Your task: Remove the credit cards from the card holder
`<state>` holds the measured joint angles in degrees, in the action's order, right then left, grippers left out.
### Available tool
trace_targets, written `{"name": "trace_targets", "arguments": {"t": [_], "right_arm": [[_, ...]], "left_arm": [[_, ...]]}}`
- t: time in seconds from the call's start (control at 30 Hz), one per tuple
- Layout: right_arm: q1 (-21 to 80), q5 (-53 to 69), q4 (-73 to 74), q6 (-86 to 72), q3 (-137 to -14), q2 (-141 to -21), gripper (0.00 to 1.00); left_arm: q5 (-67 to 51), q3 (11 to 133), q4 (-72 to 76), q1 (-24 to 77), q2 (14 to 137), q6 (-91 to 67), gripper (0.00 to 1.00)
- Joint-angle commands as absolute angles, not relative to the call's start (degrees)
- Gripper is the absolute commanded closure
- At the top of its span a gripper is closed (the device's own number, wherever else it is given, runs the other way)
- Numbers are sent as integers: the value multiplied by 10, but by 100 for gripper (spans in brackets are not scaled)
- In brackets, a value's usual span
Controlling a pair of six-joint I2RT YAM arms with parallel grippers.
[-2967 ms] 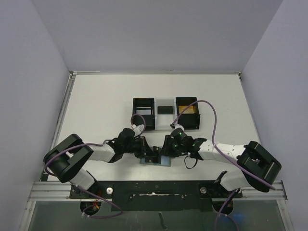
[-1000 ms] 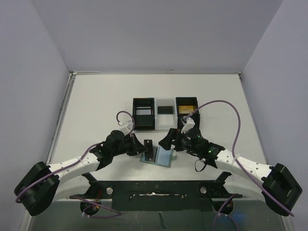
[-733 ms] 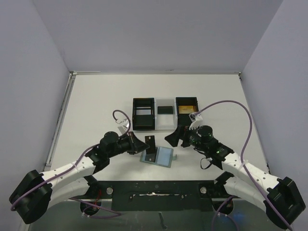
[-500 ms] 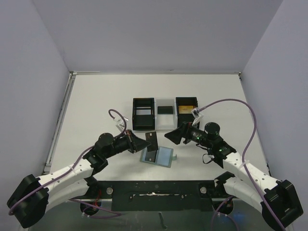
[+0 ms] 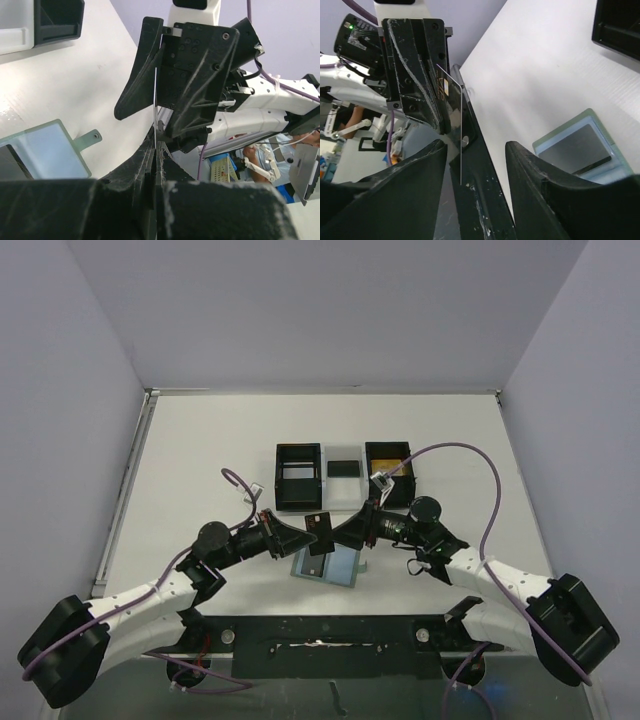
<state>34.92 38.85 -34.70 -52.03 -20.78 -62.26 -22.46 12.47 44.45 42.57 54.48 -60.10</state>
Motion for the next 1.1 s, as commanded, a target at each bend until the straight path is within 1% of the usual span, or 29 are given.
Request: {"name": "trace_targets", "arguments": {"t": [0.0, 0.07, 0.37, 0.47, 0.63, 0.7, 0.8, 0.9, 0.97, 1.07], "right_arm": [[353, 429, -455, -550, -238, -635, 53], [357, 433, -465, -554, -243, -642, 55], [359, 478, -525, -589, -241, -666, 71], [360, 494, -556, -606, -236, -676, 72], [360, 504, -589, -620, -226, -680, 86], [360, 507, -615, -629, -219, -681, 90], [360, 515, -630, -634, -217, -680, 100], [359, 515, -617, -626, -217, -672, 100], [359, 511, -599, -616, -217, -662, 100], [358, 500, -545, -590, -226, -644, 100]], "left_arm": [[-255, 142, 506, 428, 549, -605, 100], [-257, 140, 505, 429, 548, -606, 100], [-252, 128, 505, 429, 525, -610, 100], [-252, 127, 506, 429, 523, -611, 100], [-255, 133, 498, 430, 528, -608, 100], [-259, 134, 500, 430, 527, -606, 100], [-260, 136, 484, 430, 517, -599, 100], [-263, 146, 443, 428, 507, -580, 100], [-266, 158, 405, 428, 502, -564, 88], [-262, 167, 372, 428, 490, -550, 79]]}}
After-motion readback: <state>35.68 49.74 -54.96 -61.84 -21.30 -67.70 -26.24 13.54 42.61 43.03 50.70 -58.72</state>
